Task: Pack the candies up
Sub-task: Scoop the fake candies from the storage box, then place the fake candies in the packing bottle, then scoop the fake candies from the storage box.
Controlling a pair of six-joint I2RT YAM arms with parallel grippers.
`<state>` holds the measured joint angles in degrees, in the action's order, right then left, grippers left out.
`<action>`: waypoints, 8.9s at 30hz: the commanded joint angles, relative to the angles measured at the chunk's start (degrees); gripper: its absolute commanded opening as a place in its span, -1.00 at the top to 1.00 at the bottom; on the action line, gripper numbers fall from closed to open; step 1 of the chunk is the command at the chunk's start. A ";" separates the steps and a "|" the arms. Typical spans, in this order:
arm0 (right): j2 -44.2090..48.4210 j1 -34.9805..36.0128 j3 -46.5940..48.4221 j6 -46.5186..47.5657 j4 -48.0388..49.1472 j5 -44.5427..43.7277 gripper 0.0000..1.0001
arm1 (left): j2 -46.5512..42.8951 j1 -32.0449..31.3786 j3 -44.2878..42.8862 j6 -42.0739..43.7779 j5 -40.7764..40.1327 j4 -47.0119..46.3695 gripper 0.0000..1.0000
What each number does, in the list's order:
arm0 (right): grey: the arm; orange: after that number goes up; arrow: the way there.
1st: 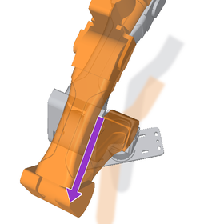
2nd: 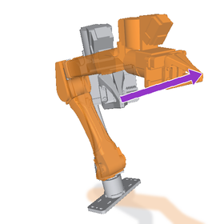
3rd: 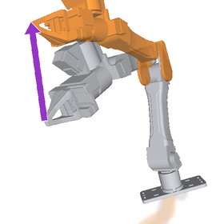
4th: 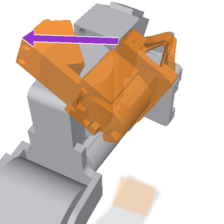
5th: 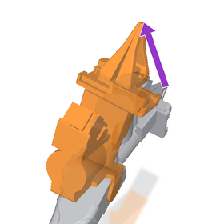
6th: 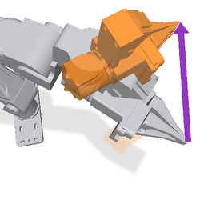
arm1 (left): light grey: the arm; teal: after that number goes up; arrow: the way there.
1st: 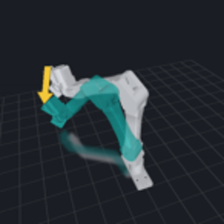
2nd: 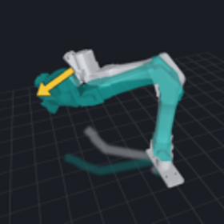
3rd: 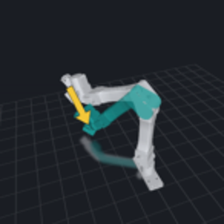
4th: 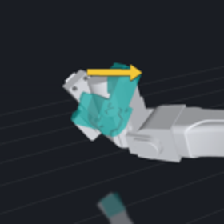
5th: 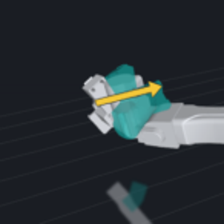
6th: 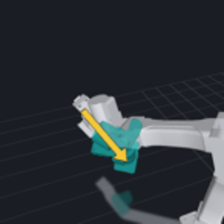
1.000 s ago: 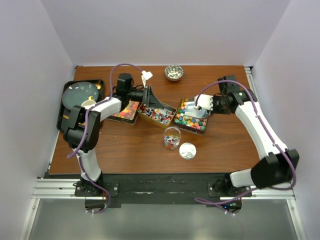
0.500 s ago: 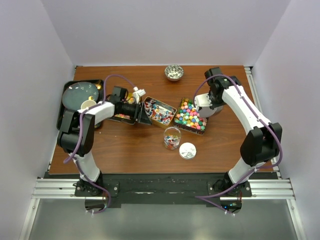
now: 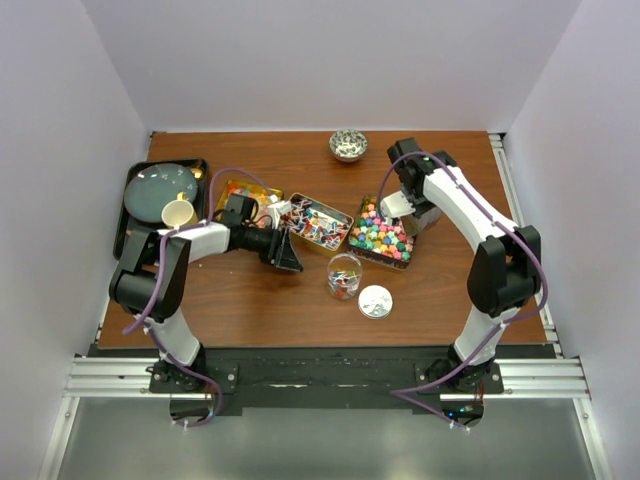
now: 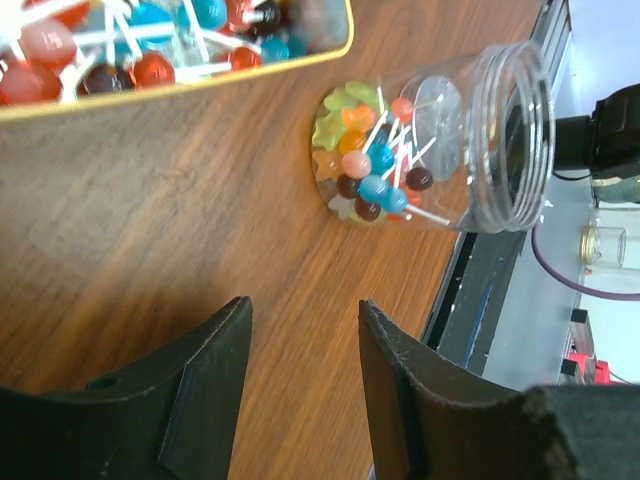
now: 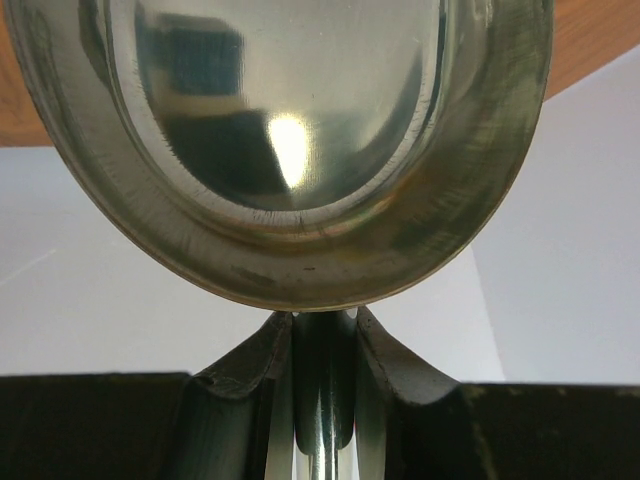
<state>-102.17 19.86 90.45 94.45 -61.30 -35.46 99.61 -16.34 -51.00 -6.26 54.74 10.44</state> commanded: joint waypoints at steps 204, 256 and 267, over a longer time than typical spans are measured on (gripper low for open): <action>35.02 9.67 -32.36 11.54 26.84 16.92 1.00 | 8.23 -4.67 -12.28 6.70 -4.73 1.52 -0.01; -11.20 3.70 13.96 -34.34 -23.24 -4.43 1.00 | 7.35 -4.76 -9.90 4.42 -3.59 -0.77 -0.01; -17.71 5.80 16.60 -35.22 -26.07 -11.29 1.00 | 7.62 -4.67 -9.11 3.63 -2.80 -2.09 -0.01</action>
<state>-119.04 24.56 105.01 59.13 -76.36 -40.47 107.90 -21.43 -60.23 -2.04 50.02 10.37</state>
